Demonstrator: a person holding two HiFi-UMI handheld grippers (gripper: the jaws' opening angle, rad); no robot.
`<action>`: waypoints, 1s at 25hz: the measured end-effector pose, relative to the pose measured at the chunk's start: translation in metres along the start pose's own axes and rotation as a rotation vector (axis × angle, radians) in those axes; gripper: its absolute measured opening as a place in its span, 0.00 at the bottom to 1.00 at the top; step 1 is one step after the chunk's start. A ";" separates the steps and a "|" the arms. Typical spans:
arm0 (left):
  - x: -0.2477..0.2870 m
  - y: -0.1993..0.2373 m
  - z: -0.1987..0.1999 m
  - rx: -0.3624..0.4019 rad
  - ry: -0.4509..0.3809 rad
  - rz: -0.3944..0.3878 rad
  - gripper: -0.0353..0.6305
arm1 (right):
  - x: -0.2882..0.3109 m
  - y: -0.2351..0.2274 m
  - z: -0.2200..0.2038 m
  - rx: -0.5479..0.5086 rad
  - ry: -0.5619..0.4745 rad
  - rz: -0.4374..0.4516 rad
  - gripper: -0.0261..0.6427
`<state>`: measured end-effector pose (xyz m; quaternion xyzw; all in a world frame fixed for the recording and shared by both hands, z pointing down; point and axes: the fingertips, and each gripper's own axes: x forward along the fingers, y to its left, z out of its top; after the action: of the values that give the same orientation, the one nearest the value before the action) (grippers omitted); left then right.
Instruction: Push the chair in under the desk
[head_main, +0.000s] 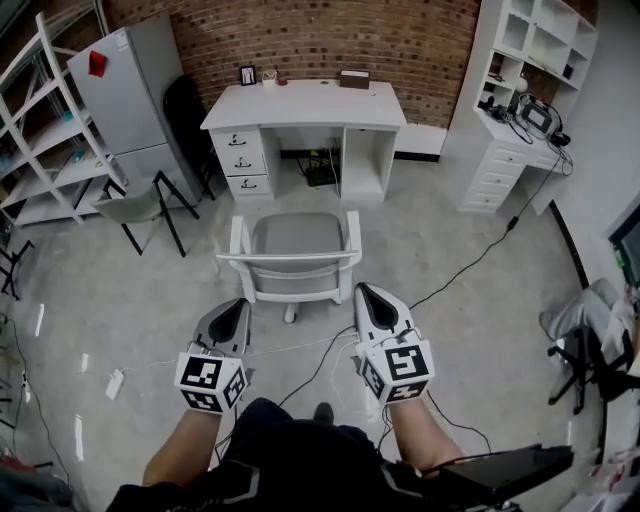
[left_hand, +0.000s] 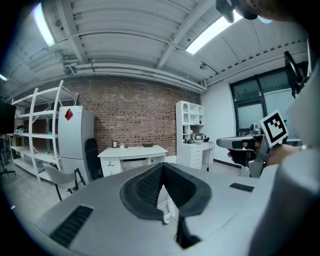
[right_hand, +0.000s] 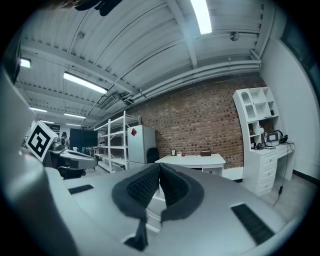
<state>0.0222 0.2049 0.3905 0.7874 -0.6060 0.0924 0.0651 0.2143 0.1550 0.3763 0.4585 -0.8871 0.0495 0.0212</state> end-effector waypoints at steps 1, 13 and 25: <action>0.002 0.000 0.001 0.008 0.001 0.002 0.06 | 0.002 -0.001 0.000 -0.003 -0.003 0.004 0.05; 0.052 0.019 0.008 0.039 -0.004 -0.044 0.06 | 0.048 -0.024 0.003 -0.042 0.005 -0.006 0.05; 0.119 0.082 0.002 0.040 0.019 -0.119 0.06 | 0.135 -0.019 0.007 -0.123 0.046 0.006 0.05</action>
<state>-0.0275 0.0709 0.4143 0.8222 -0.5555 0.1078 0.0605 0.1515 0.0341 0.3816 0.4523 -0.8892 0.0055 0.0696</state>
